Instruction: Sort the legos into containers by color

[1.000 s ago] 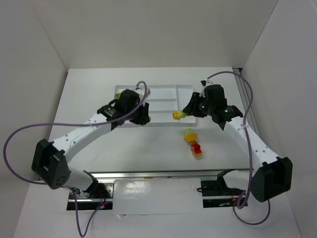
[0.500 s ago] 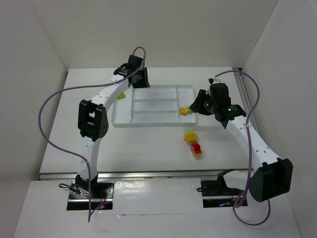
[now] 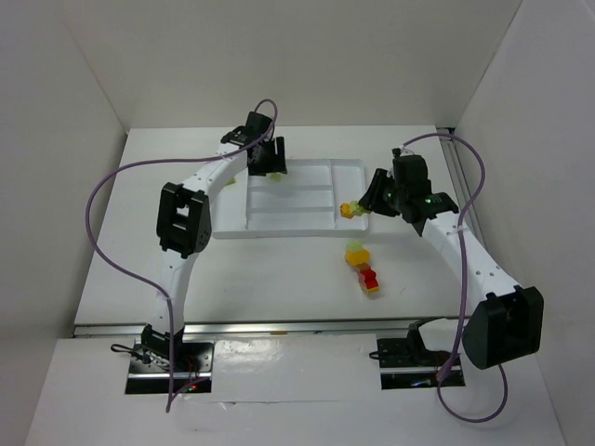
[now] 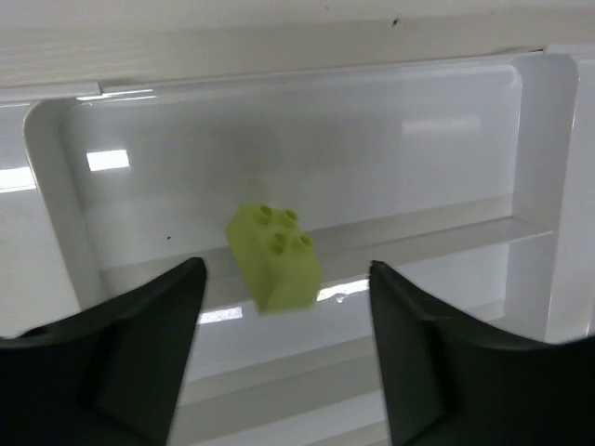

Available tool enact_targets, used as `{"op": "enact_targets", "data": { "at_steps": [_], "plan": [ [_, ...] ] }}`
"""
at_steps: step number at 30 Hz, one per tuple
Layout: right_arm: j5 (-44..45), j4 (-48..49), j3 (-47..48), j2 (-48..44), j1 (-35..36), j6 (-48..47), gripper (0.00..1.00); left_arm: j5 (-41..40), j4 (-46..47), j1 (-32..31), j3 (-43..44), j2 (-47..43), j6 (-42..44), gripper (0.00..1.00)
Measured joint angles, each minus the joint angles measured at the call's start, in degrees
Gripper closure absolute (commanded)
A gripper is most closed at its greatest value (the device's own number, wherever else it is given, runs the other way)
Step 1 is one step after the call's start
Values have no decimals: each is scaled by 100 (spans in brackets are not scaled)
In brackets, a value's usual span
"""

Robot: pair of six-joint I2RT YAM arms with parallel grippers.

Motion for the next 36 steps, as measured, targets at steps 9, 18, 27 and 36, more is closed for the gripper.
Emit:
{"op": "enact_targets", "data": {
  "at_steps": [9,18,27,36],
  "plan": [
    [-22,2,2,2,0,-7,78,-267,304,-186,-496,-431,293,5],
    [-1189,22,13,50,-214,-225,78,1405,1963,-1366,-4448,-4218,1327,8],
    [-2986,48,118,374,-551,-337,77,2153,2736,-1971,-4953,-4697,2461,2],
    [-3506,46,186,409,-557,-376,76,2105,2887,-2173,-5029,-4323,2632,6]
  ]
}}
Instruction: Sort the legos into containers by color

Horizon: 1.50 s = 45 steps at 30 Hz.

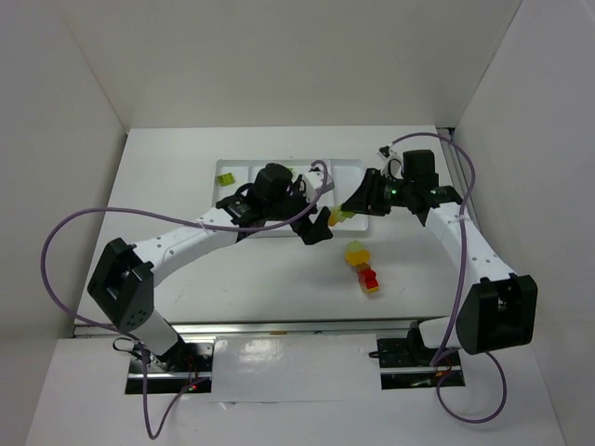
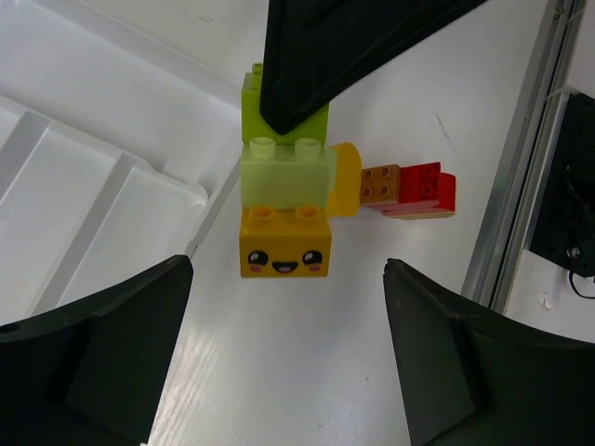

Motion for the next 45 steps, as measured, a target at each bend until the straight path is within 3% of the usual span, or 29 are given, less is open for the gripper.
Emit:
{"op": "enact_targets", "data": {
  "at_steps": [8,12,13,14,17,18,24,32,45],
  "plan": [
    [-83,-2,0,0,0,0,76,57,48,-33,275,313,-46,28],
    [-85,-2,0,0,0,0,76,111,55,-33,282,321,-59,48],
    [-83,0,0,0,0,0,76,125,57,-33,284,323,-55,63],
    [-68,2,0,0,0,0,76,136,48,-33,286,328,-63,72],
    [-48,-2,0,0,0,4,76,118,46,-33,295,334,-26,96],
    [-42,-2,0,0,0,7,76,111,46,-33,297,337,-39,100],
    [133,26,0,-7,11,50,77,317,79,122,254,341,-289,100],
    [743,48,0,-44,-98,68,77,562,7,896,-557,339,-634,100],
    [881,378,-61,-26,-105,243,77,487,31,1353,61,979,-1401,100]
  ]
}}
